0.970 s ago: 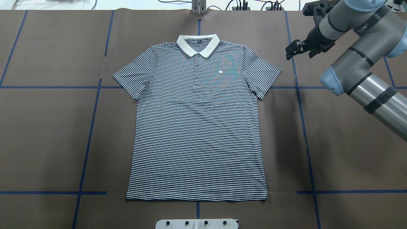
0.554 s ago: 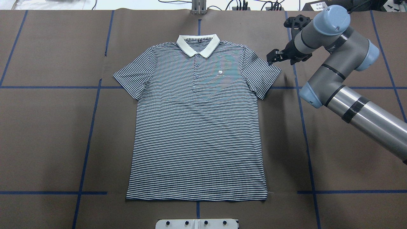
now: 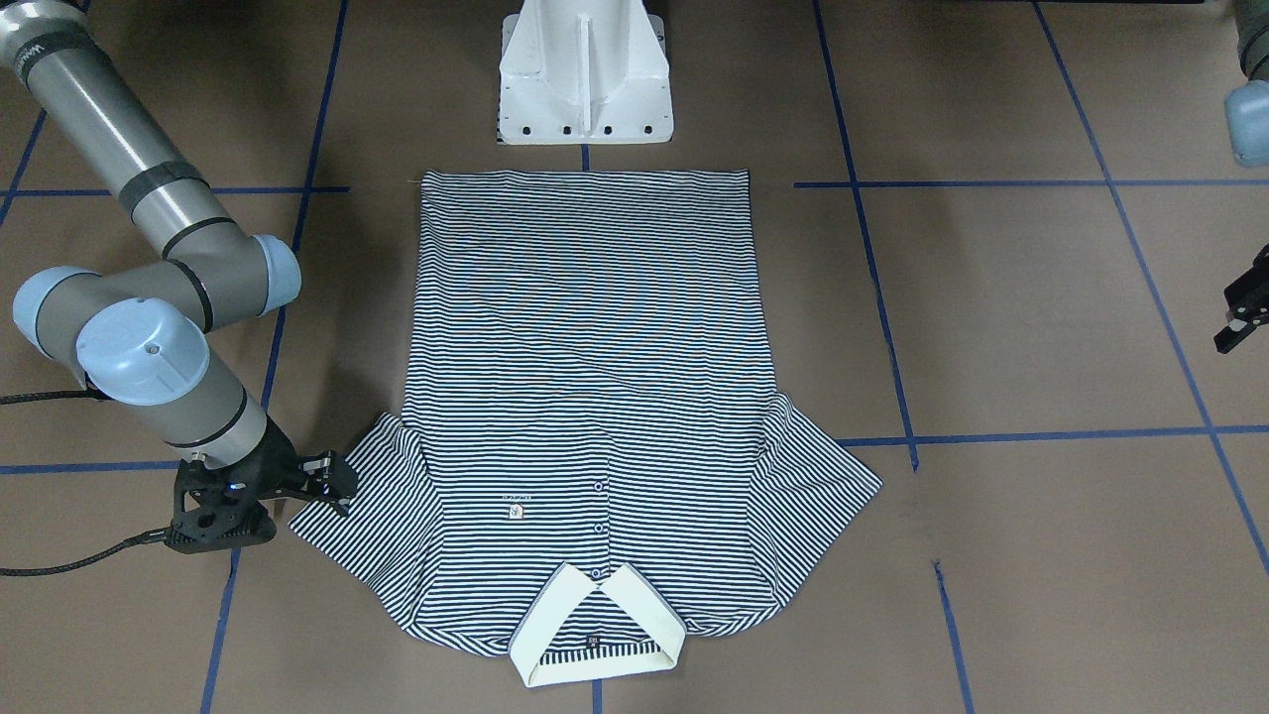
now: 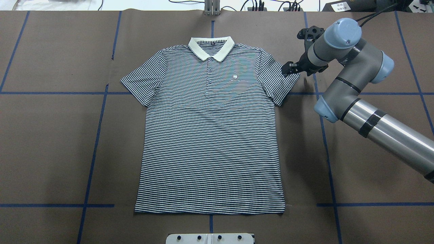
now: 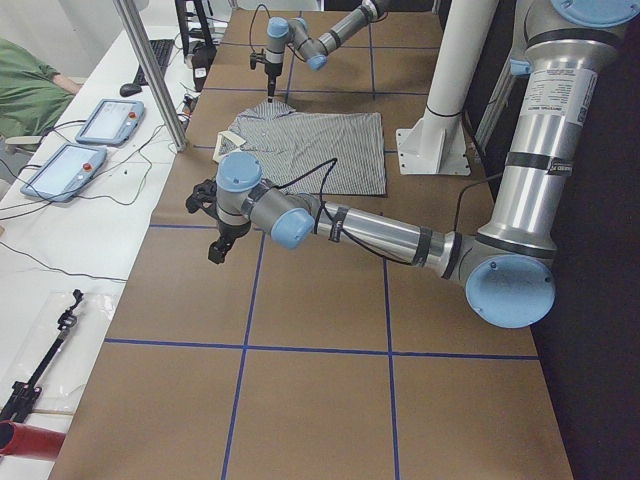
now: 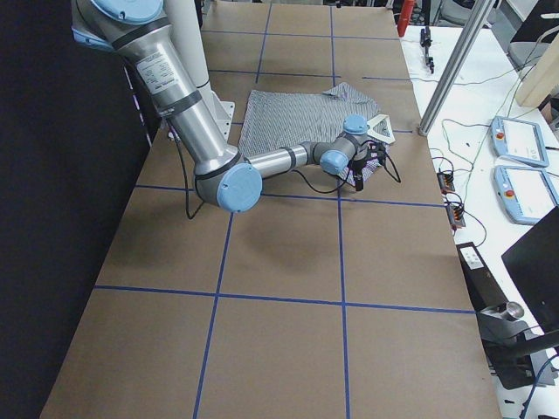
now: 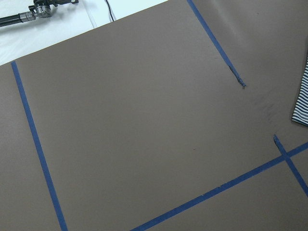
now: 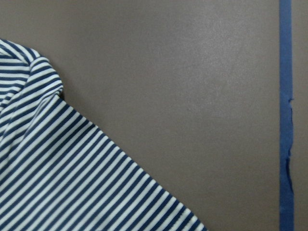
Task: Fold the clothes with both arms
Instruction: 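Move the right gripper over the sleeve nearest it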
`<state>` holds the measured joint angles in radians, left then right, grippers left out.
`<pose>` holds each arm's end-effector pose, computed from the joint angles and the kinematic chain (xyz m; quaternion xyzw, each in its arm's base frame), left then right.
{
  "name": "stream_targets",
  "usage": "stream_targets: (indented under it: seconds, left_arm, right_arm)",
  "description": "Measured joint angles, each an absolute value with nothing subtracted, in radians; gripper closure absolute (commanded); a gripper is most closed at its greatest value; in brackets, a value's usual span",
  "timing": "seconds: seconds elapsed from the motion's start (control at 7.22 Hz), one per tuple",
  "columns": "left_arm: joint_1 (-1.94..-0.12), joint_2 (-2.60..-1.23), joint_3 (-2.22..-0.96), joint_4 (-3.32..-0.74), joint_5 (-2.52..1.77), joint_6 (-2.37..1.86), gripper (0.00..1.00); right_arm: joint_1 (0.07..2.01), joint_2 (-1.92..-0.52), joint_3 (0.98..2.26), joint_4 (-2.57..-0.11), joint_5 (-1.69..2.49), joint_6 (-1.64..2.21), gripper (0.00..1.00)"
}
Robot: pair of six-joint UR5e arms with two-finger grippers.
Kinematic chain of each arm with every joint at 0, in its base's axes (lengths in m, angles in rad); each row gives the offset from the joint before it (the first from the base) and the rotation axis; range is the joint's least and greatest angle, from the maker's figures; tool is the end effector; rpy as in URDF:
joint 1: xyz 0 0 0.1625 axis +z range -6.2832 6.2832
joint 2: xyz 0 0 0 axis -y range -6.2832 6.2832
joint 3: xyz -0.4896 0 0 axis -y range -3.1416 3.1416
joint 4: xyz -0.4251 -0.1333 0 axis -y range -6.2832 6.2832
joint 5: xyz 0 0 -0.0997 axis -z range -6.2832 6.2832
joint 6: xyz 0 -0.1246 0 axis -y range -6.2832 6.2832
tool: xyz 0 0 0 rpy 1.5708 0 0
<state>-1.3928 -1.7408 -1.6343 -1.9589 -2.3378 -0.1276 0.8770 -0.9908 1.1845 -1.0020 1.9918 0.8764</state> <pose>0.0654 -0.6280 0.5615 0.2261 0.3953 0.1366 0.8798 -0.4713 -0.6955 0.5036 0.1203 -0.3944 0.0053 0.9110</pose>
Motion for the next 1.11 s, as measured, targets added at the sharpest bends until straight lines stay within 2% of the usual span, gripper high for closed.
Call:
stream_targets:
  seconds: [0.14, 0.42, 0.55, 1.11]
  left_arm:
    - [-1.393, -1.74, -1.634, -1.959, -2.338, -0.128, 0.0]
    - [-1.393, -1.739, -1.634, -1.959, -2.338, -0.129, 0.0]
    - [-1.393, -1.738, -1.635, -1.959, -2.338, -0.129, 0.0]
    - [-1.394, -1.736, -1.638, -1.958, -2.337, -0.13, 0.0]
  right_arm:
    - [0.877, -0.989, 1.177, -1.002, 1.986, 0.87, 0.28]
    - [0.876, -0.98, 1.167, -1.002, 1.982, 0.867, 0.78]
    - [0.876, -0.978, 1.164, -1.003, 1.982, 0.865, 0.99]
    - [0.877, -0.966, 1.165, -0.997, 1.982, 0.842, 1.0]
